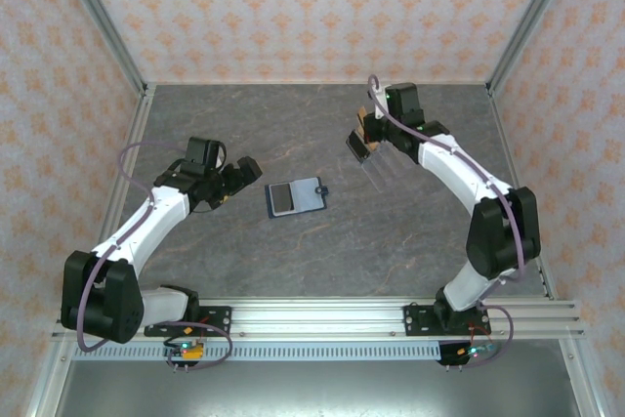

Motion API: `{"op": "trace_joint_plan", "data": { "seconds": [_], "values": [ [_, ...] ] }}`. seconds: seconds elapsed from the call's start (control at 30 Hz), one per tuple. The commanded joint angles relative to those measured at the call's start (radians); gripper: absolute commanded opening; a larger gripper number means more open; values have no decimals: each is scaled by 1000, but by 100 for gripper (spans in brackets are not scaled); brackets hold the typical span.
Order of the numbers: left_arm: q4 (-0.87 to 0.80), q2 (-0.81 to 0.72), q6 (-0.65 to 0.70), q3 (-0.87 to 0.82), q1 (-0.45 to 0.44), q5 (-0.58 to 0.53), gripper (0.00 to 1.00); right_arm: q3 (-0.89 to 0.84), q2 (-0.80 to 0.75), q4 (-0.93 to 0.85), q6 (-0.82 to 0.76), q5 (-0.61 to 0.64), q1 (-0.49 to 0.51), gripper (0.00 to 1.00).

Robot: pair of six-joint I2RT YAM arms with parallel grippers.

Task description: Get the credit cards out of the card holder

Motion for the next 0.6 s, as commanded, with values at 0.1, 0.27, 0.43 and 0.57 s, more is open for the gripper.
{"op": "trace_joint_plan", "data": {
  "seconds": [0.1,0.27,0.43,0.57],
  "values": [
    [-27,7,23,19,9,-16,100,60,85,2,-217,97,0,0],
    [-25,17,21,23,8,-4,100,89,151,16,-253,85,-8,0],
    [-4,41,11,20,8,36,100,124,221,19,-258,76,-19,0],
    [2,47,9,15,8,45,100,137,261,26,-261,91,-27,0]
  ]
}}
